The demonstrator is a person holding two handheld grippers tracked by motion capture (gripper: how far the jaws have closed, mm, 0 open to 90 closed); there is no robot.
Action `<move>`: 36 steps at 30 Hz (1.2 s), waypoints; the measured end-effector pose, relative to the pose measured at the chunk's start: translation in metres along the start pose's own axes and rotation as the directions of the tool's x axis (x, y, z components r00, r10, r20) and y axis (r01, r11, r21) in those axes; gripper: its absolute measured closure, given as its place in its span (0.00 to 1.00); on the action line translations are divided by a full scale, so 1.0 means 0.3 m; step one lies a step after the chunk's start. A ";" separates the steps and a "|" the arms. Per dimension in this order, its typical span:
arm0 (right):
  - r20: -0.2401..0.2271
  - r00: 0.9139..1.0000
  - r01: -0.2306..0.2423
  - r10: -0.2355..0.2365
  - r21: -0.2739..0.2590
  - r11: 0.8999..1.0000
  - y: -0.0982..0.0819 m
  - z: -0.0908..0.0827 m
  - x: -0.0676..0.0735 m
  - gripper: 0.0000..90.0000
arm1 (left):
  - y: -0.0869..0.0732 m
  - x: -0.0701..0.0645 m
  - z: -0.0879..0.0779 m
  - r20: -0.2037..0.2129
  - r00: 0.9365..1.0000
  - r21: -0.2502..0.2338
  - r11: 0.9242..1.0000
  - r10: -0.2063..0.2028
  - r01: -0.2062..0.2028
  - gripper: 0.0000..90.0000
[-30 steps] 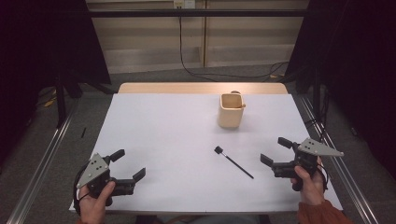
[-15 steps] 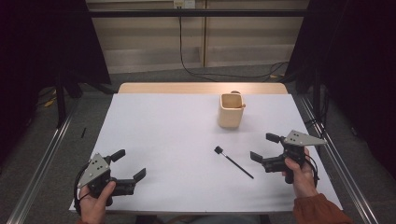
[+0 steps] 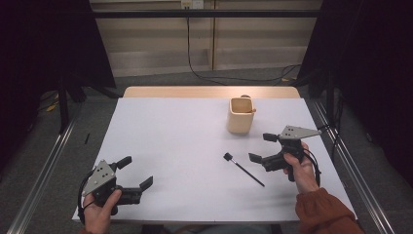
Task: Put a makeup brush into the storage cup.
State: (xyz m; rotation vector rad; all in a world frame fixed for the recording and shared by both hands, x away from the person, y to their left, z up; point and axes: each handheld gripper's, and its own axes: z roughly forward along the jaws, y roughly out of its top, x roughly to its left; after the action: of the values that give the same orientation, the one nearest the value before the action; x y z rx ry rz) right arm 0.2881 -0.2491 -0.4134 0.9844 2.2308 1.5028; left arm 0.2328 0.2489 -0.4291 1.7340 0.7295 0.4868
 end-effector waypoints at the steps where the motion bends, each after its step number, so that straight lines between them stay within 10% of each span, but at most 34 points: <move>1: -0.013 1.000 -0.004 0.004 0.009 1.000 0.005 0.006 0.000 0.03 | 0.000 0.000 0.000 -0.001 1.000 0.000 1.000 0.001 -0.001 0.02; 13: -0.072 0.997 0.010 -0.002 0.116 0.993 0.033 0.064 -0.016 0.04 | 0.000 0.001 0.000 0.000 1.000 0.001 1.000 0.002 -0.002 0.02; 24: -0.096 0.995 0.038 -0.013 0.260 0.965 0.043 0.131 -0.014 0.10 | -0.002 0.005 0.000 -0.001 1.000 0.006 1.000 0.004 -0.004 0.02; 31: -0.120 0.993 0.041 0.003 0.356 0.934 0.065 0.165 -0.020 0.14 | -0.002 0.007 0.001 0.001 1.000 0.007 1.000 0.004 -0.004 0.02; 36: -0.135 0.991 0.067 -0.005 0.456 0.888 0.082 0.193 -0.020 0.17 | -0.003 0.007 0.002 0.002 1.000 0.007 1.000 0.003 -0.003 0.02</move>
State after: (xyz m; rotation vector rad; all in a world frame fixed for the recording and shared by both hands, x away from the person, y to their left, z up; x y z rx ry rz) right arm 0.3347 -0.2067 -0.4166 0.9801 2.7599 1.0625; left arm 0.2346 0.2502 -0.4301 1.7419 0.7283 0.4851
